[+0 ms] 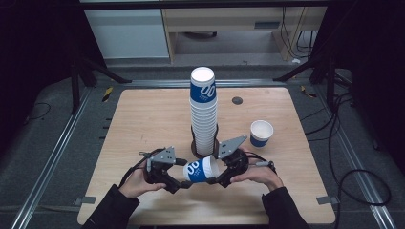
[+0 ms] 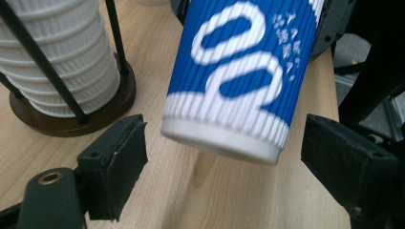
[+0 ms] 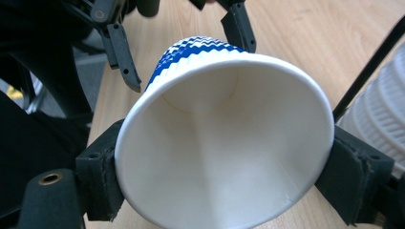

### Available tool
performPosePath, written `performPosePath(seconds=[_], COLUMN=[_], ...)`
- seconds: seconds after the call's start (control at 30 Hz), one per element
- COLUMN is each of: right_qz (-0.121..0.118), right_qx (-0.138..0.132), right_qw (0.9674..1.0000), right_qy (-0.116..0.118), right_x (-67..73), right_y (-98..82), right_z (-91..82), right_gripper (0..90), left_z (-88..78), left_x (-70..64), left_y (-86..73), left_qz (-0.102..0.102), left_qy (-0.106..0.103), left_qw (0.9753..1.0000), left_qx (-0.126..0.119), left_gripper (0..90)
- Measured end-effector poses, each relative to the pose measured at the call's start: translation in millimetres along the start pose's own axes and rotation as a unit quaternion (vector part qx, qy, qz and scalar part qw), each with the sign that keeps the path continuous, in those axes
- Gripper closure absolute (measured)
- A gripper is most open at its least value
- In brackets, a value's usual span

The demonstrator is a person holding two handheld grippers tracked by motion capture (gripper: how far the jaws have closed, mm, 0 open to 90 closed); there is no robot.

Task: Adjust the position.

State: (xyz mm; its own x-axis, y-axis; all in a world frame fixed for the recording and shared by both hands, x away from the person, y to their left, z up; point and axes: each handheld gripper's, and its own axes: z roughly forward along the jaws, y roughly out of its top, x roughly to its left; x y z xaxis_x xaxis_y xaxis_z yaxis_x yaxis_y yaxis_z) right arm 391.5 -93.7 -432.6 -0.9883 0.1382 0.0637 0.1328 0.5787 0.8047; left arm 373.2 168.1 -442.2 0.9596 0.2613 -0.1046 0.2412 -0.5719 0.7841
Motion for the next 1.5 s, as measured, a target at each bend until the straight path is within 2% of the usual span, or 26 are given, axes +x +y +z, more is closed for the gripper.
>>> performPosePath(seconds=[0.1,0.13,0.27,0.4,0.63,0.73,0.77,0.9,1.03,1.13,1.23,1.3,1.4,1.5], right_qz=[-0.005,-0.008,-0.013,-0.017,-0.017,-0.016,-0.014,-0.009,0.010,0.025,0.037,0.044,0.057,0.056], right_qx=[0.015,0.024,0.033,0.032,0.031,0.026,0.010,-0.017,-0.060,-0.090,-0.107,-0.118,-0.141,-0.141], right_qw=[0.9999,0.9997,0.9993,0.9993,0.9993,0.9994,0.9998,0.9998,0.9978,0.9949,0.9922,0.9907,0.9878,0.9881], right_qy=[-0.002,0.003,0.009,0.012,0.015,0.015,0.011,-0.004,-0.027,-0.040,-0.052,-0.050,-0.031,-0.029], right_x=[1.4,3.5,6.1,8.4,8.4,7.8,7.2,4.9,-0.3,-4.4,-6.9,-7.8,-8.5,-7.3], right_y=[0.6,1.2,2.8,5.2,5.5,5.4,5.9,7.2,8.0,7.0,6.2,6.4,7.5,8.6], right_z=[4.8,10.9,16.8,19.2,18.6,18.0,15.7,7.6,-8.2,-18.3,-22.8,-22.9,-21.7,-18.6], right_gripper=[16.5,16.4,16.4,16.4,15.4,13.9,11.4,7.2,6.6,6.6,6.7,6.7,6.4,6.4], left_z=[3.4,9.1,18.3,21.4,20.1,19.1,17.2,12.1,1.8,-8.1,-18.5,-21.8,-21.8,-18.2], left_x=[-1.9,-5.2,-10.3,-10.9,-11.3,-11.4,-10.5,-5.6,3.1,8.6,12.0,11.8,8.9,4.8], left_y=[0.3,0.5,1.1,0.1,0.2,0.5,0.6,-0.4,-2.4,-2.1,-0.8,0.3,2.6,5.0], left_qz=[0.005,0.017,0.030,0.031,0.035,0.031,0.028,0.016,-0.003,-0.018,-0.030,-0.032,-0.032,-0.026], left_qy=[0.003,0.011,0.016,0.011,0.007,0.008,0.003,0.003,0.013,0.027,0.039,0.040,0.042,0.038], left_qw=[1.0000,0.9995,0.9983,0.9982,0.9983,0.9989,0.9992,0.9998,0.9998,0.9984,0.9947,0.9927,0.9912,0.9917], left_qx=[0.007,0.023,0.048,0.050,0.046,0.034,0.028,0.012,-0.012,-0.045,-0.091,-0.109,-0.121,-0.120], left_gripper=[16.3,16.8,18.2,22.5,24.4,24.7,24.8,24.9,24.9,24.8,24.8,24.8,24.8,24.7])
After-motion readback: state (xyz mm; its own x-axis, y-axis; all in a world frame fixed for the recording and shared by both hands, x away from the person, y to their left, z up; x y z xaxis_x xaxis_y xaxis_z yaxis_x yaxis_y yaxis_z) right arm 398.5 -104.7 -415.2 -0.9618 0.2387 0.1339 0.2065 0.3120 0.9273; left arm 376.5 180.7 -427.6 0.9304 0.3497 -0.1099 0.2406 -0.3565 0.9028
